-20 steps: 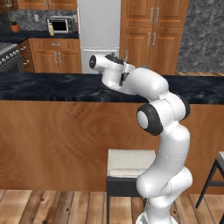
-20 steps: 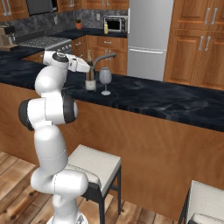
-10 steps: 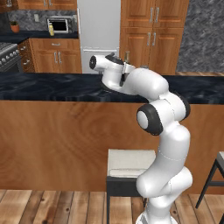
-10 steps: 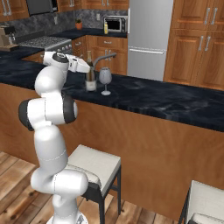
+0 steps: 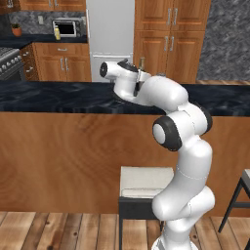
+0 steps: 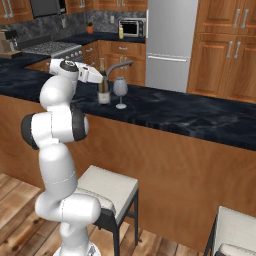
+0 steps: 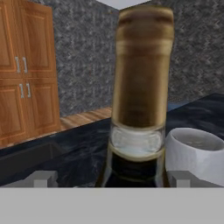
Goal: There is a wine glass and glass cup on the dining counter. Place the wine bottle next to the wine glass and the juice bottle next to the glass cup.
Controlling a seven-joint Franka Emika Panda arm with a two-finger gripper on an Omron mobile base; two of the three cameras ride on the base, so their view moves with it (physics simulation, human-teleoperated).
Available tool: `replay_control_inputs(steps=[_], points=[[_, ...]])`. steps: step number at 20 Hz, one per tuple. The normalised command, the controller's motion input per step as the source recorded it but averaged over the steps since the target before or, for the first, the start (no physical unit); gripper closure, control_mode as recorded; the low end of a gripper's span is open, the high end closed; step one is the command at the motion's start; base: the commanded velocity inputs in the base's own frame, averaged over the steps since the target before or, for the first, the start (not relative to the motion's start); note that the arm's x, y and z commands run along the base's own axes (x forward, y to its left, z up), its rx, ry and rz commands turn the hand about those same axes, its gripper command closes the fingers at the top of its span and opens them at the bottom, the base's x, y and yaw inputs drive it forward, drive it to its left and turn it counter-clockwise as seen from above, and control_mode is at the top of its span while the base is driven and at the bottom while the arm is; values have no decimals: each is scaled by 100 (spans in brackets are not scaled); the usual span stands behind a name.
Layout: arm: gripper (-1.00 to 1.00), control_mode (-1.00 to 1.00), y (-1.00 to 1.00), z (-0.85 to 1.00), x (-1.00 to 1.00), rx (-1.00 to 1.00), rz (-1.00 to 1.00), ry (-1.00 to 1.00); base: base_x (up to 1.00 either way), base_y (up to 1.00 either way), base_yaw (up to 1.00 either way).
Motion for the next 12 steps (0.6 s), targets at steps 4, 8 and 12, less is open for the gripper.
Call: replay_control_inputs(steps=[4,8,12], points=[[-100,-100,0,0,0,0,0,0,0,0,0],[-100,-100,0,0,0,0,0,0,0,0,0],[-100,-100,4,1,0,-1,0,0,0,0,0]])
